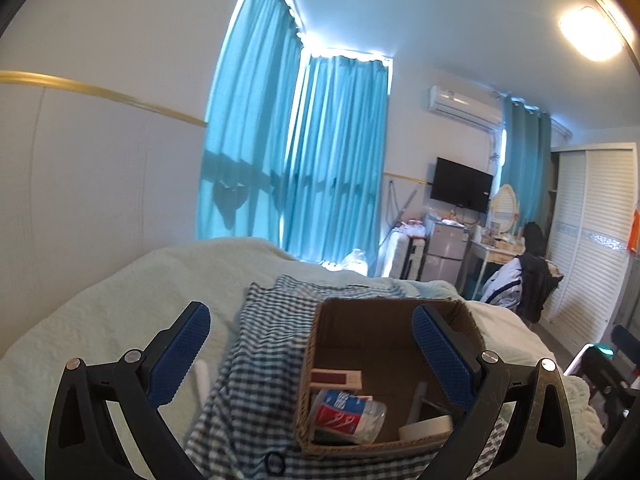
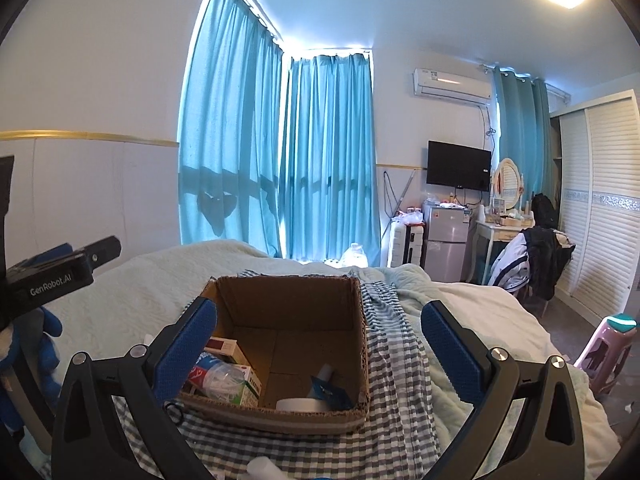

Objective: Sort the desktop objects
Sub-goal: 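Move both grippers back toward the remaining items on the cloth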

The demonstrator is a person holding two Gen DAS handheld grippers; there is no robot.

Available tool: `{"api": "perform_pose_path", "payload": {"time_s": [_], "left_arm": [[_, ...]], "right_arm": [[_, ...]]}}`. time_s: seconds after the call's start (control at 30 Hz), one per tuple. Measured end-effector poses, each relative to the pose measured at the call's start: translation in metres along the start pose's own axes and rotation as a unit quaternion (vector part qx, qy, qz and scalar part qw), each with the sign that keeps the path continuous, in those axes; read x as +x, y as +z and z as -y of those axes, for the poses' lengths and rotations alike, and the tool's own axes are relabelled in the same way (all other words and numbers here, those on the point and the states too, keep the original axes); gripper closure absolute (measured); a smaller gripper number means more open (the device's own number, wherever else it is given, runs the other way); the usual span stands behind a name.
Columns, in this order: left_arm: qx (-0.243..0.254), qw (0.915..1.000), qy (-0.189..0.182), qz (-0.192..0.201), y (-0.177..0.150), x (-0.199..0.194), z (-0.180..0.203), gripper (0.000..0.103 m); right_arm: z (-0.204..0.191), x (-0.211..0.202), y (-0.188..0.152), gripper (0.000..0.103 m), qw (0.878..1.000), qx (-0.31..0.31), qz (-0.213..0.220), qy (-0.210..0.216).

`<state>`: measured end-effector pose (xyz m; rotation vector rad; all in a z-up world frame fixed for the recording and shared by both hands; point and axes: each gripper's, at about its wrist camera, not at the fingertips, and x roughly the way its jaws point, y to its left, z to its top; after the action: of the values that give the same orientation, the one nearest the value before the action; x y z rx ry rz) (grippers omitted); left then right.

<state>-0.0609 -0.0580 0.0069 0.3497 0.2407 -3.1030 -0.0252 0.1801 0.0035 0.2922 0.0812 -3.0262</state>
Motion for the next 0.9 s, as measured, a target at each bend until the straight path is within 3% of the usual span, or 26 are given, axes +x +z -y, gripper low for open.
{"api": "perform_pose_path", "payload": {"time_s": [0.17, 0.57, 0.9], "left_arm": [[-0.009, 1.0000, 0.001, 0.003, -0.004, -0.014, -0.005, 0.000], [0.021, 0.9997, 0.000, -0.007, -0.016, -0.053, -0.001, 0.000], [0.047, 0.9983, 0.030, -0.019, -0.043, -0.071, -0.011, 0.000]], "right_arm": [[-0.005, -0.025, -0.003, 0.000, 1.000, 0.015, 0.002, -0.006], [-0.008, -0.078, -0.010, 0.000, 0.999, 0.019, 0.009, -0.028], [0.011, -0.087, -0.037, 0.000, 0.999, 0.028, -0.016, -0.035]]}}
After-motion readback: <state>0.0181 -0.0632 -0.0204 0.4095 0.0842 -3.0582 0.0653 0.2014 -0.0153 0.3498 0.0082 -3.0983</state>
